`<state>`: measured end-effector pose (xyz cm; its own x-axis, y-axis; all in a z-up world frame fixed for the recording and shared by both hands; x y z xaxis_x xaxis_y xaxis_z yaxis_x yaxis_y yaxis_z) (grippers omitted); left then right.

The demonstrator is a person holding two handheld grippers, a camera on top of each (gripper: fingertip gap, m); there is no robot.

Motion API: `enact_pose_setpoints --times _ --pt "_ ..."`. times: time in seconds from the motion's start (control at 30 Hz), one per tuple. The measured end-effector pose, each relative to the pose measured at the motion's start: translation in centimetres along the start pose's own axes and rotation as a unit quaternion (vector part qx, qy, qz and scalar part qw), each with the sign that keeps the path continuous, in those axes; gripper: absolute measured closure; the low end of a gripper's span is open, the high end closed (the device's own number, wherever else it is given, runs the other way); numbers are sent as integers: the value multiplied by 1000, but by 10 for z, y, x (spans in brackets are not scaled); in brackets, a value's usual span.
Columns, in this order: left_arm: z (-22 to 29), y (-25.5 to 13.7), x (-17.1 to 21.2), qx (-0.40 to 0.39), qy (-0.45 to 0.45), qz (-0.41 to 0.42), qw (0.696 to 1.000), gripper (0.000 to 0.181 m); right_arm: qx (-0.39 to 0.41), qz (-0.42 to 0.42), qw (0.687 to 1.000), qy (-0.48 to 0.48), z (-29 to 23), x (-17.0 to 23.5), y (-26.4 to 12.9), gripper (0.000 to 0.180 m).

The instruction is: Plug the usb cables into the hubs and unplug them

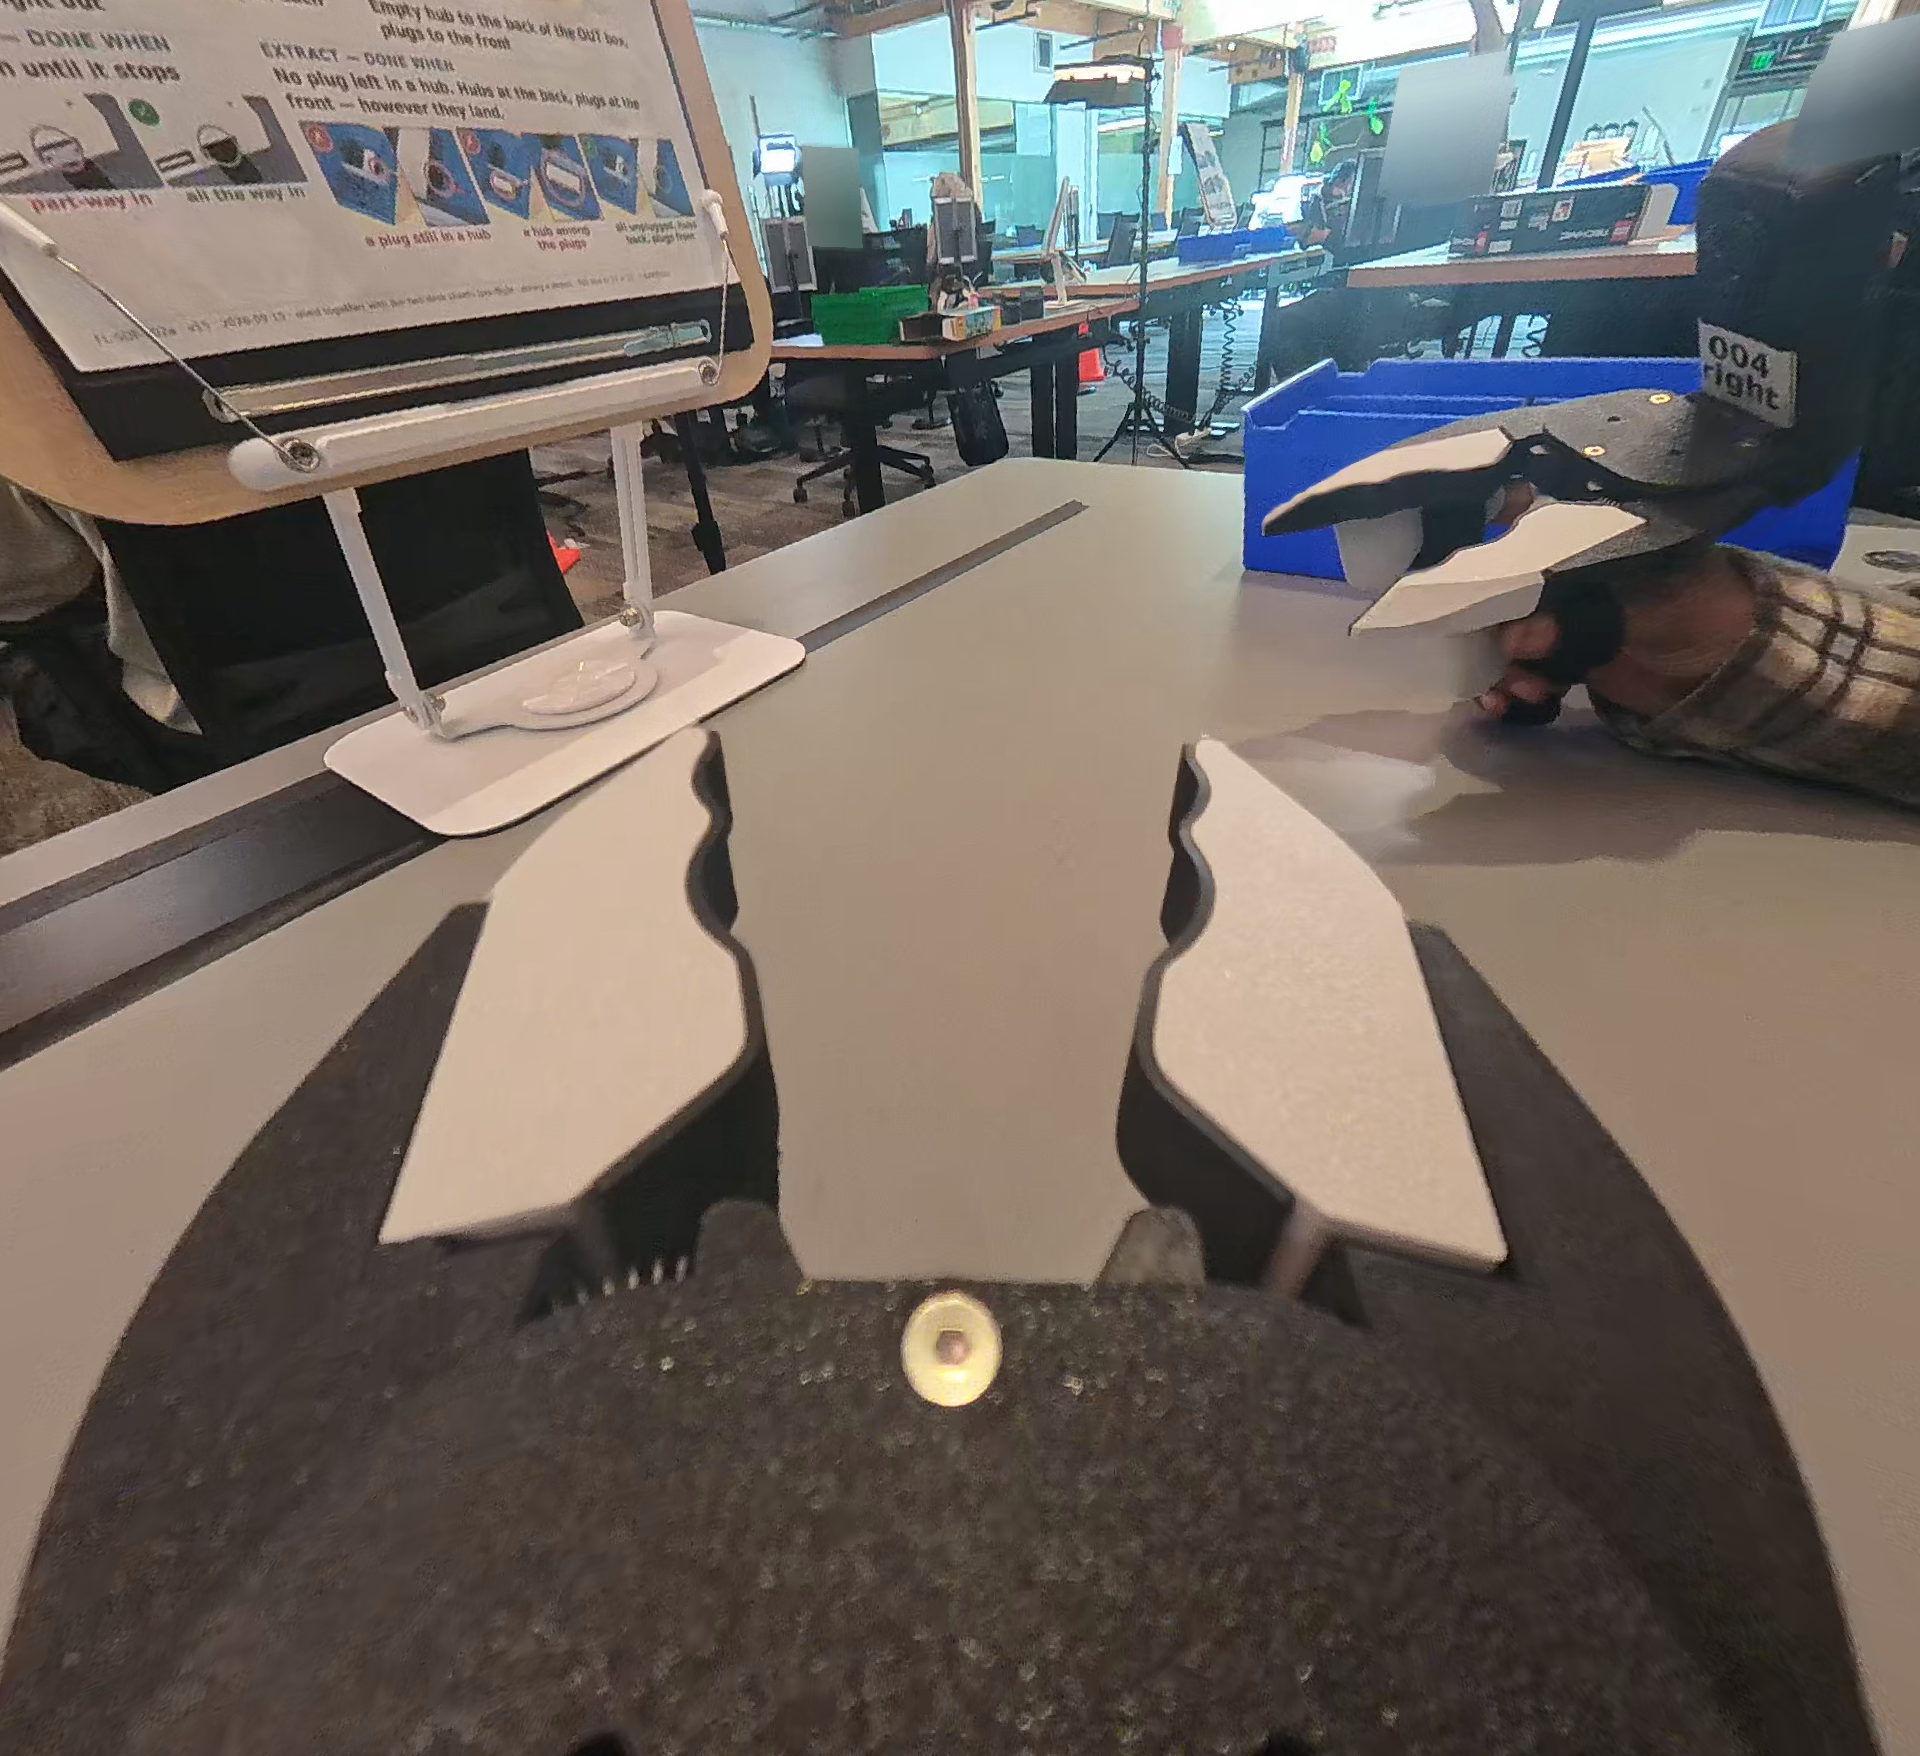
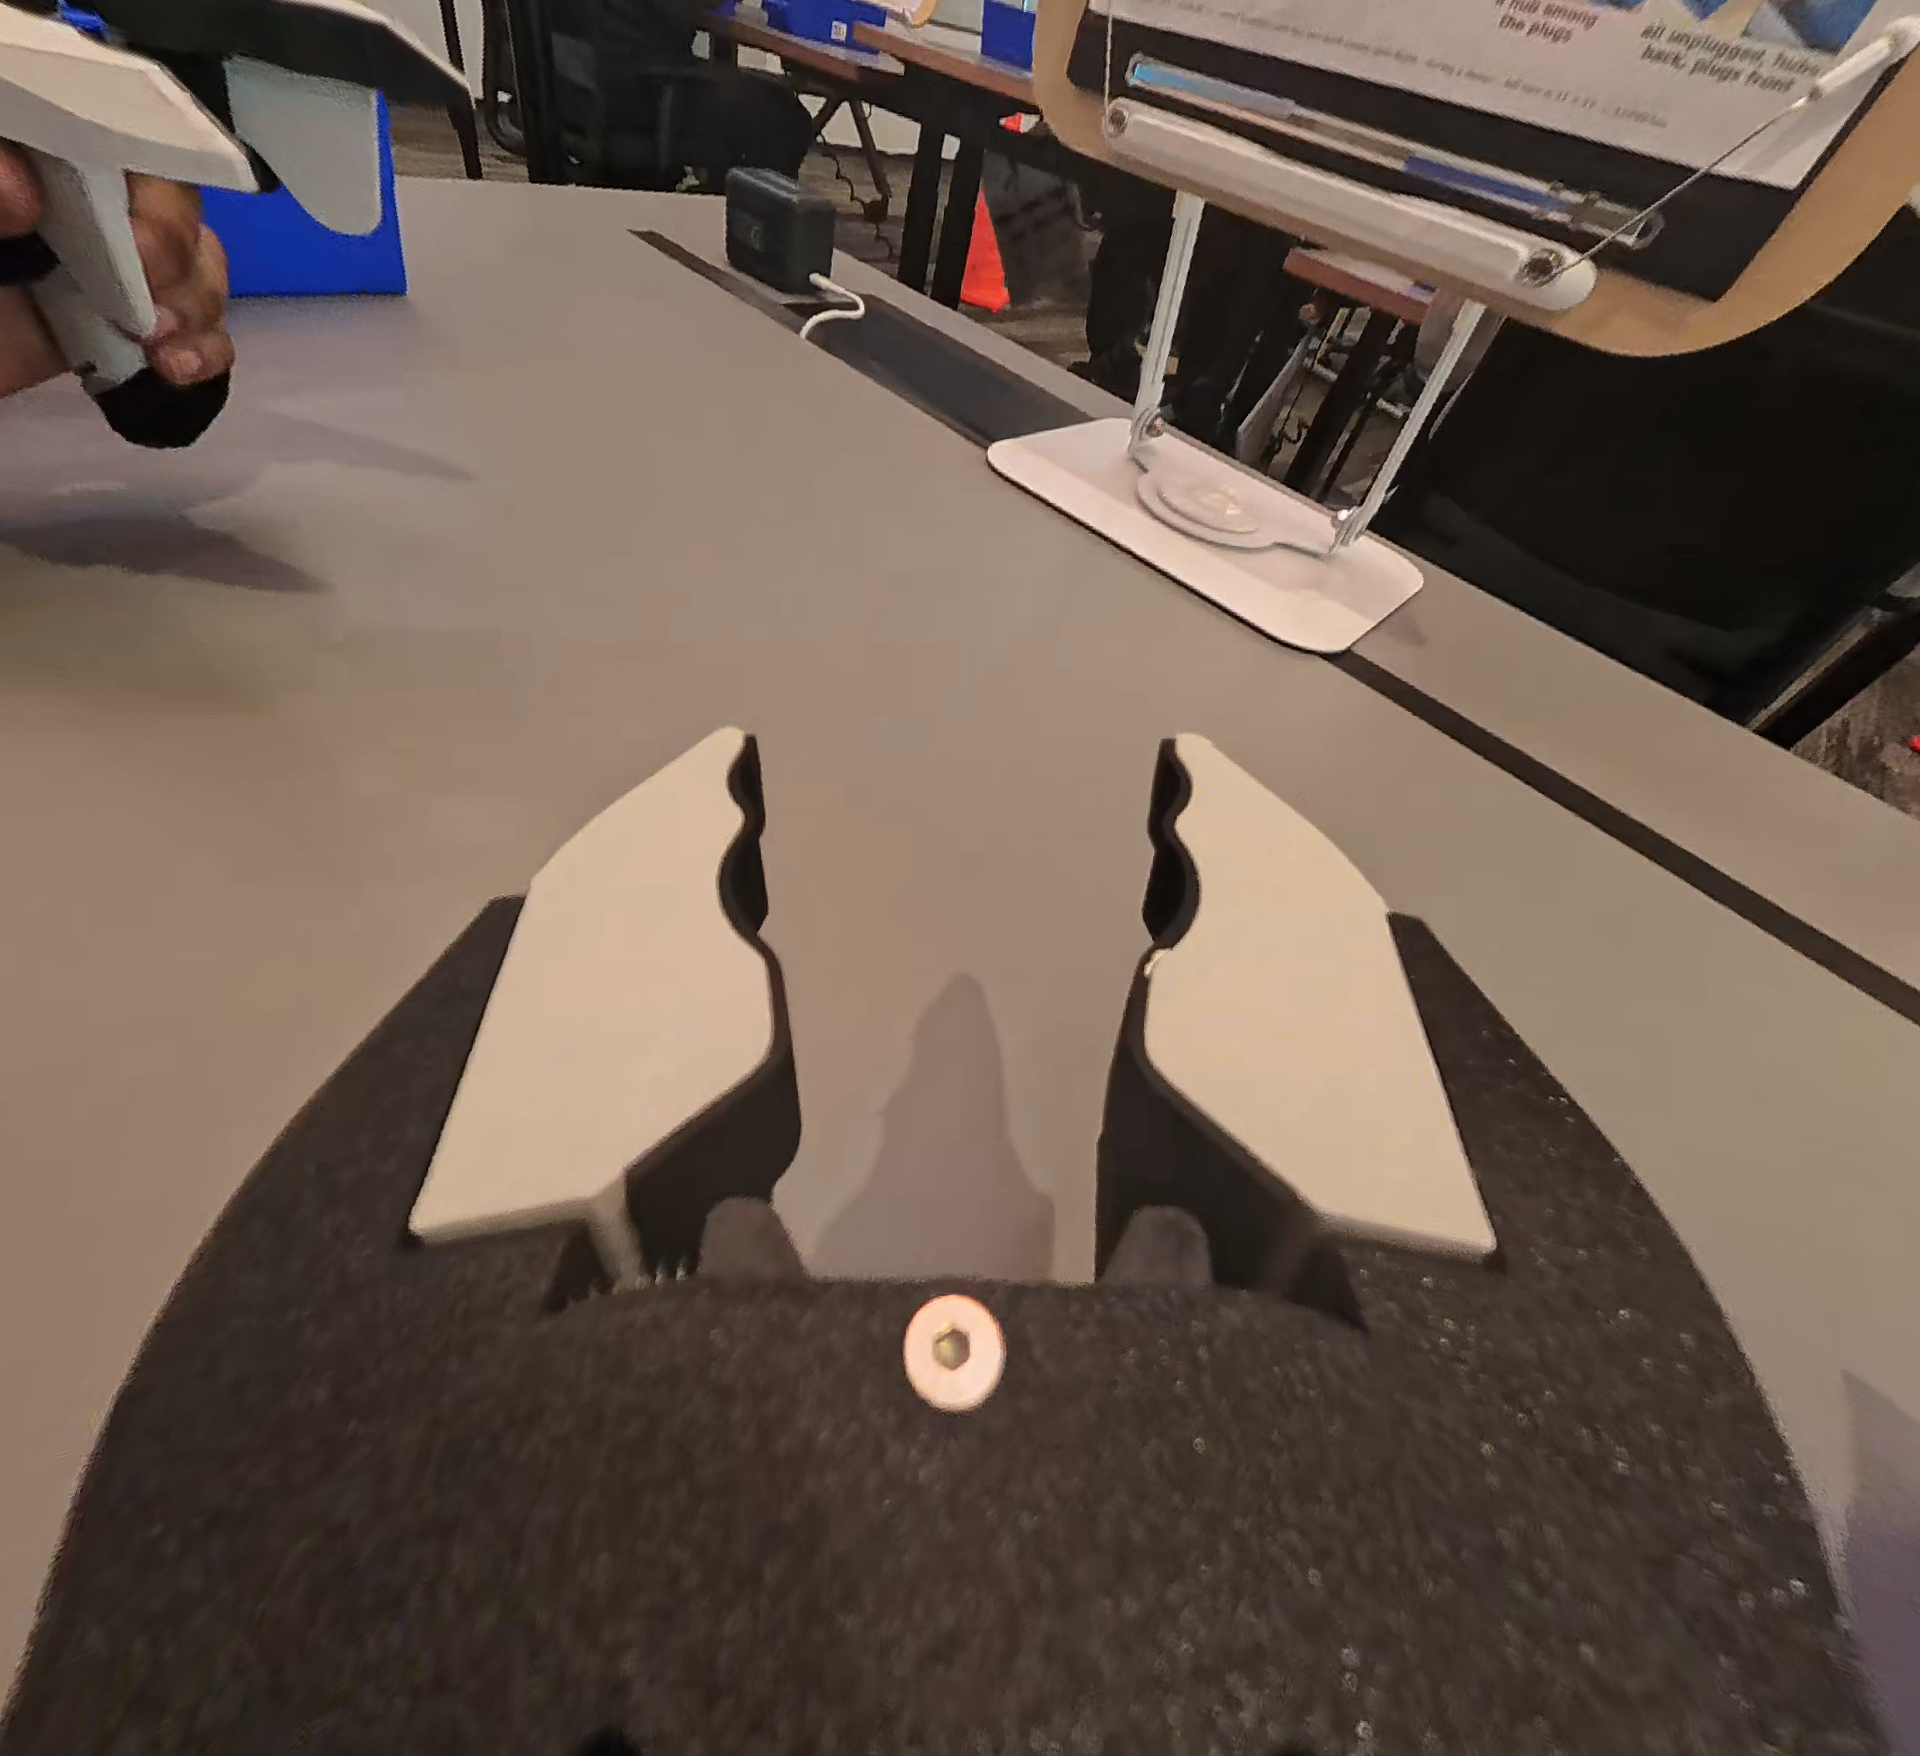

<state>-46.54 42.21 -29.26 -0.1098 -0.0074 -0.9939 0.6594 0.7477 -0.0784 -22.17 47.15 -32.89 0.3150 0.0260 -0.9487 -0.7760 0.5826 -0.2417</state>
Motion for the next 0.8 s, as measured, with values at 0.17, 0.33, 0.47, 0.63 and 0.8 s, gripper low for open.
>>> enact_pose_setpoints --times 0.17,0.33,0.47,0.63,0.8 --pt "2 3 5 2 7 -18 1000 102 -8 -7 1000 6 -3 2 1 113" --pt "2 3 5 1 8 -20 1000 102 -22 -6 1000 13 -6 2 0 116" --pt "1 2 5 -2 6 -17 1000 102 -27 -12 999 14 -7 4 1 117" --pt "0 2 5 -4 4 -17 1000 102 -33 -15 999 11 -10 4 2 121" --pt "0 3 7 -5 4 -23 1000 102 -34 -19 999 9 -11 5 2 124"
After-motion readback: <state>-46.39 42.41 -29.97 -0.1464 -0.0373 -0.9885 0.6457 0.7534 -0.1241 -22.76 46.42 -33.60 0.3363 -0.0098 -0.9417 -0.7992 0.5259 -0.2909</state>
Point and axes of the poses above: each gripper's, where its closed fingertips meet, y out along the fingers, x out of its underside, z = x × y across the jaws, the point moved 3 cm from there along -y, back along the fingers, and after that the axes turned 3 degrees about -z, right-handed, at the moved point
